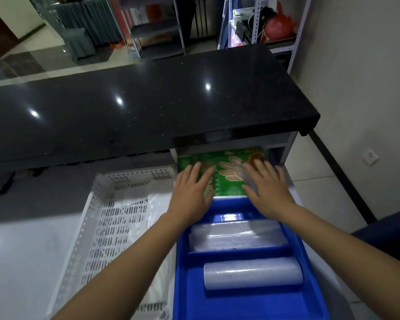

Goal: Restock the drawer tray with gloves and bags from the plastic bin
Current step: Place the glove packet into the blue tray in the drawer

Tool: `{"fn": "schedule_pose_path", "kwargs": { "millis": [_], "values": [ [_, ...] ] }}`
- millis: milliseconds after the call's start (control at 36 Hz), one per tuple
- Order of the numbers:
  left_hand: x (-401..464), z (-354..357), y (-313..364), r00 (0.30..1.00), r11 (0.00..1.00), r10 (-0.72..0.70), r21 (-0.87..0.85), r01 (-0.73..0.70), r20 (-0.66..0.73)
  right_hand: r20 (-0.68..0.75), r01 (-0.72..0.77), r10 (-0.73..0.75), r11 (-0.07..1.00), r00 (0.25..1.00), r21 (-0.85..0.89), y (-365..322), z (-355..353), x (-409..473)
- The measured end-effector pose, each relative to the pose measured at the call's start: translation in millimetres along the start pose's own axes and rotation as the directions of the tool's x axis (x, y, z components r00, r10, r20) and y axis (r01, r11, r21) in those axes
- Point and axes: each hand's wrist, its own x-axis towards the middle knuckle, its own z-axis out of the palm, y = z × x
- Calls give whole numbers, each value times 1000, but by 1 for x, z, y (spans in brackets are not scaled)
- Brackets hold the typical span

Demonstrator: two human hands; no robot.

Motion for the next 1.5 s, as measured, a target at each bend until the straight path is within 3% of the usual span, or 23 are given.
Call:
{"fn": "schedule_pose_path", "kwargs": {
  "millis": [56, 111, 389, 639, 806, 944, 1139, 1222, 1333, 1500],
  "values": [
    [4, 11, 6, 990, 996, -46, 81, 35, 136, 101, -2, 11, 996, 995, -86, -3, 8, 5],
    [5, 19, 8, 978, 992, -88, 105, 69, 190, 115, -1, 15, 993, 993, -118, -5, 10, 10],
    [2, 21, 6, 970, 992, -113, 86, 96, 217, 141, -9, 25, 993, 990, -118, -4, 6, 12],
    [-40, -11, -4, 985, 991, -131, -12, 133, 109, 70, 29, -30, 999, 997, 17, -30, -20, -22],
    [-133, -36, -18, 933, 928, -357, -103, 359, 34, 169, 141, -155, 986, 973, 92, -106, -26, -53],
    [-238, -45, -30, 809, 797, -588, -179, 577, -6, 278, 374, -415, 908, 866, 190, -187, -5, -78],
    [-377, -45, -43, 508, 498, -861, -170, 851, 23, 396, 624, -692, 719, 604, 305, -278, 43, -127],
    [-424, -42, -48, 379, 363, -923, -181, 914, 65, 429, 675, -732, 670, 530, 309, -315, 60, -147],
    [-487, -34, -57, 273, 243, -951, -195, 950, 147, 467, 700, -754, 633, 461, 331, -358, 82, -180],
    [-578, -22, -81, 188, 127, -946, -233, 964, 263, 576, 685, -706, 657, 411, 316, -415, 132, -248]
  ]
}}
